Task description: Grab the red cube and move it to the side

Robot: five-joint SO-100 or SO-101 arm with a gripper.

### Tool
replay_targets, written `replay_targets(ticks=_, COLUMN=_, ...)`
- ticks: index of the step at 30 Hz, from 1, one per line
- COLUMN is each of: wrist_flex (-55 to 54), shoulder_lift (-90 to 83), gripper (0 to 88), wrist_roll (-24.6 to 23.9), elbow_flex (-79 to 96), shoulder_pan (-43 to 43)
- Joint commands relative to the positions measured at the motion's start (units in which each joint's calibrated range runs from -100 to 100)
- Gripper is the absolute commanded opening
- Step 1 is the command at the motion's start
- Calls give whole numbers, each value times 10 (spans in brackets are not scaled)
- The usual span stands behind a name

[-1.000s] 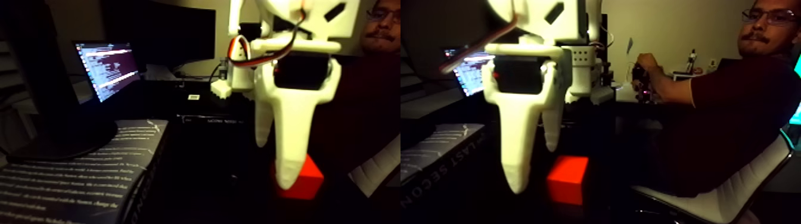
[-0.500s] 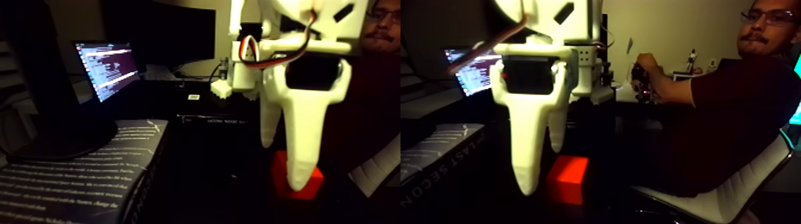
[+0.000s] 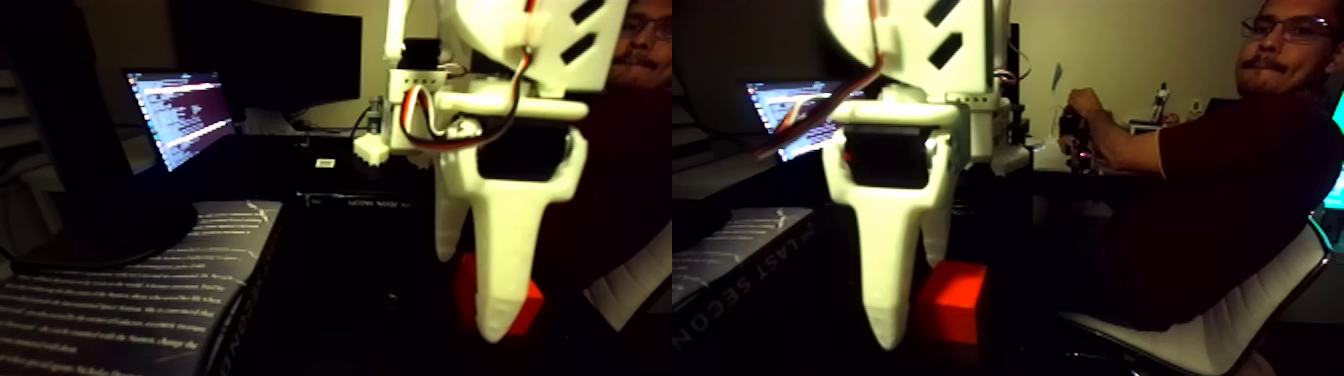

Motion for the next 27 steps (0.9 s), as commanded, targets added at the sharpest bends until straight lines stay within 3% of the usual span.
replay_targets(ticks=1, wrist_flex=-4, shoulder_lift=0, gripper=309, wrist_roll=0, elbow_flex=-20, shoulder_pan=-6)
replay_targets(ticks=27, wrist_flex=-1, shoulder_lift=2, gripper=310, wrist_roll=1, elbow_flex=-20, shoulder_pan=-69)
